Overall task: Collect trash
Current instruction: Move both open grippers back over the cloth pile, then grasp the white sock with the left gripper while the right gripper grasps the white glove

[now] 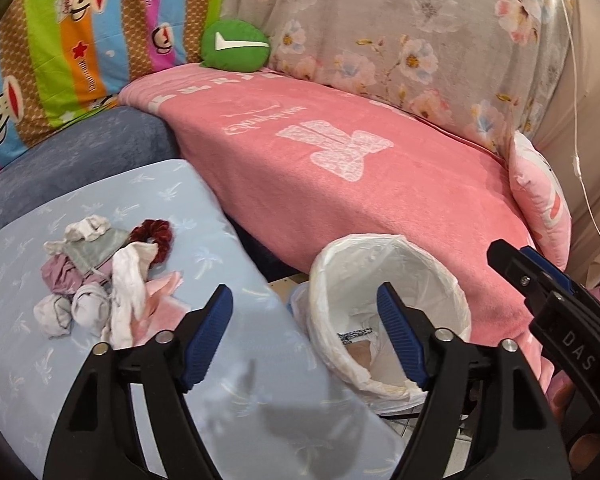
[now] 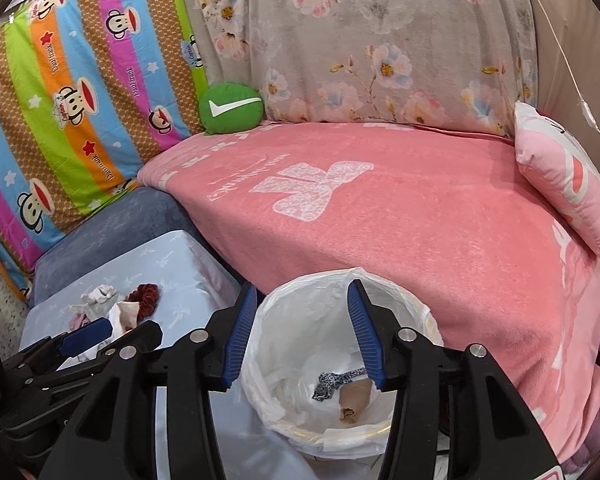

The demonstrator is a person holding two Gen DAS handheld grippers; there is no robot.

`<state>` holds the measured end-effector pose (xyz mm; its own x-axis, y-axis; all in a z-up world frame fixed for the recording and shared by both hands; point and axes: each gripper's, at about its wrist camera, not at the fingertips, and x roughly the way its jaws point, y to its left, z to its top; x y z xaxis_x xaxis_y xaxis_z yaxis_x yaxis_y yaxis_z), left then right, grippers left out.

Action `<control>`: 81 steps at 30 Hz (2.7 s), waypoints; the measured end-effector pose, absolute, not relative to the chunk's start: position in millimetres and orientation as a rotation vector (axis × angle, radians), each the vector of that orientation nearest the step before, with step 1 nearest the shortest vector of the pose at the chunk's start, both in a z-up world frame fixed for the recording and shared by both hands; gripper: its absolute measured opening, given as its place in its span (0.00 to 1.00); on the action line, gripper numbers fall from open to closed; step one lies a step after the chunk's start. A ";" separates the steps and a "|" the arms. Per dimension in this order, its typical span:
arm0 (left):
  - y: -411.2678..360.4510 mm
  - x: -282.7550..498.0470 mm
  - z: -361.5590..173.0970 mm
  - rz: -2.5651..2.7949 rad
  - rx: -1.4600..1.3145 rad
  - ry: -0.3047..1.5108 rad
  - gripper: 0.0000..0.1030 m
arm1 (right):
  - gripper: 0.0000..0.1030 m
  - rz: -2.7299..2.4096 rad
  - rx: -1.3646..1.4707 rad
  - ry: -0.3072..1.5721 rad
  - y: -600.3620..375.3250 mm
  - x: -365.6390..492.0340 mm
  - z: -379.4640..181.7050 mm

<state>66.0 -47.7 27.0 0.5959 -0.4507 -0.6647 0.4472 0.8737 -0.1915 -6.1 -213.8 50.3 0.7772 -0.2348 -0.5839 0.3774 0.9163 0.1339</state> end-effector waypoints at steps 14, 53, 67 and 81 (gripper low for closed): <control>31.5 80.9 14.7 -0.349 -0.085 0.785 0.75 | 0.50 -0.229 0.203 0.629 -150.5 14.0 49.7; 187.1 160.5 -71.8 -0.056 -0.224 0.961 0.75 | 0.50 -0.011 0.131 0.835 -2.4 150.1 -36.6; 190.2 173.4 -83.6 -0.141 -0.273 1.005 0.49 | 0.33 0.016 0.125 0.914 11.1 193.1 -74.4; 180.1 160.2 -59.0 -0.157 -0.258 0.967 0.32 | 0.06 0.054 0.122 0.887 13.0 168.6 -56.8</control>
